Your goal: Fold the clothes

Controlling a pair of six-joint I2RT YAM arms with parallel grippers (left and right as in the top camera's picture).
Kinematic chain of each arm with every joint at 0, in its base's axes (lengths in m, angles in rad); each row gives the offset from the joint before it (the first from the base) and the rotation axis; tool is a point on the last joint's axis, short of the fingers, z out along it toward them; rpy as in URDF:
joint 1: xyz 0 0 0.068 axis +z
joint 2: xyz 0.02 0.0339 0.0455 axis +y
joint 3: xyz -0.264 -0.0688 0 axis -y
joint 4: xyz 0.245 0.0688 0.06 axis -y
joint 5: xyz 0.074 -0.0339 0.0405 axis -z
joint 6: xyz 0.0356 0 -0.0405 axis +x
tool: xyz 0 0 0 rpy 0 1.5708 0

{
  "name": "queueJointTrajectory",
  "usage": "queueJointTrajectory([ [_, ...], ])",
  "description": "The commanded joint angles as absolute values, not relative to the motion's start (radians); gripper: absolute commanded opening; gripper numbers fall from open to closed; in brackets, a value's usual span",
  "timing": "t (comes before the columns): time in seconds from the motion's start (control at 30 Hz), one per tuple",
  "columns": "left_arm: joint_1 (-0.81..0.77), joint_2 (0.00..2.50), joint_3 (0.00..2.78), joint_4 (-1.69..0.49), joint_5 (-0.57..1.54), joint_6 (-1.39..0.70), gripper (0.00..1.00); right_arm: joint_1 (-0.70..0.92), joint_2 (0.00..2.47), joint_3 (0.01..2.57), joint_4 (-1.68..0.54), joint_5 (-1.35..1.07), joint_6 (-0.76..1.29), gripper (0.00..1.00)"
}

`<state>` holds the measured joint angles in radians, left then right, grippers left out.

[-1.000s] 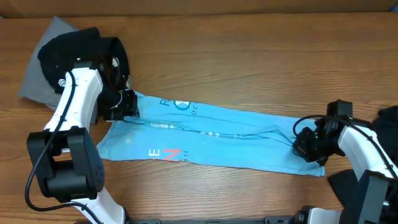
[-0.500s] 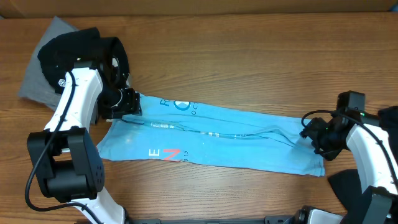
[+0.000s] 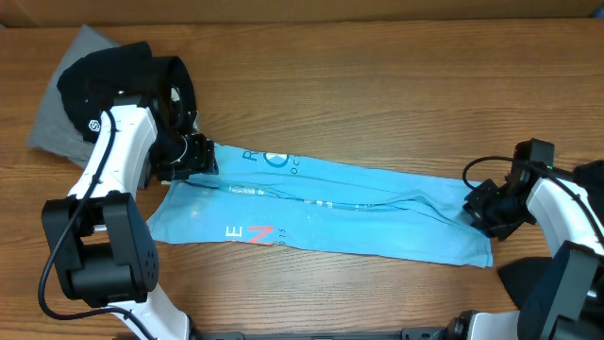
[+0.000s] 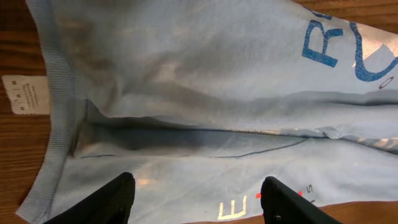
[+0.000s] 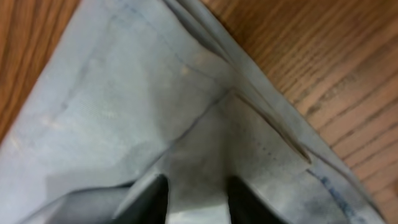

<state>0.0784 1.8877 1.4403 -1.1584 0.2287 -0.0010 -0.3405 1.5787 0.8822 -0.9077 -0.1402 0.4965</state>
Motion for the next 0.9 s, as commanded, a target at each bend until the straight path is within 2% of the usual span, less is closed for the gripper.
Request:
queueJointTrajectory([
  [0.0, 0.078, 1.883, 1.432, -1.158, 0.245, -0.003, 0.68, -0.342, 1.579, 0.884, -0.91, -0.142, 0.506, 0.18],
  [0.07, 0.078, 1.883, 1.432, -1.158, 0.245, -0.003, 0.68, -0.345, 1.579, 0.884, -0.914, -0.113, 0.506, 0.15],
  [0.13, 0.078, 1.883, 1.432, -1.159, 0.245, -0.003, 0.68, -0.344, 1.579, 0.884, -0.918, -0.108, 0.503, 0.16],
  [0.17, 0.078, 1.883, 1.432, -1.159, 0.245, -0.003, 0.68, -0.344, 1.579, 0.884, -0.925, -0.123, 0.501, 0.32],
  [0.2, 0.078, 1.883, 1.432, -1.159, 0.245, -0.003, 0.67, -0.344, 1.579, 0.884, -0.936, -0.167, 0.498, 0.53],
  [0.27, 0.078, 1.883, 1.432, -1.158, 0.245, -0.003, 0.67, -0.336, 1.579, 0.883, -0.939, -0.208, 0.499, 0.57],
  [0.33, 0.078, 1.883, 1.432, -1.154, 0.245, -0.004, 0.67, -0.324, 1.579, 0.881, -0.924, -0.211, 0.503, 0.55],
  [0.53, 0.078, 1.883, 1.432, -1.162, 0.245, -0.003, 0.67, -0.314, 1.579, 0.844, -0.864, -0.176, 0.548, 0.32],
  [0.6, 0.078, 1.883, 1.432, -1.165, 0.245, -0.003, 0.67, -0.314, 1.579, 0.822, -0.843, -0.178, 0.548, 0.32],
  [0.67, 0.078, 1.883, 1.432, -1.166, 0.245, -0.003, 0.67, -0.314, 1.579, 0.802, -0.839, -0.182, 0.548, 0.47],
  [0.73, 0.078, 1.883, 1.432, -1.165, 0.245, -0.003, 0.67, -0.314, 1.579, 0.791, -0.839, -0.18, 0.547, 0.48],
  [0.87, 0.078, 1.883, 1.432, -1.164, 0.245, -0.003, 0.68, -0.319, 1.579, 0.798, -0.828, -0.173, 0.545, 0.1],
])
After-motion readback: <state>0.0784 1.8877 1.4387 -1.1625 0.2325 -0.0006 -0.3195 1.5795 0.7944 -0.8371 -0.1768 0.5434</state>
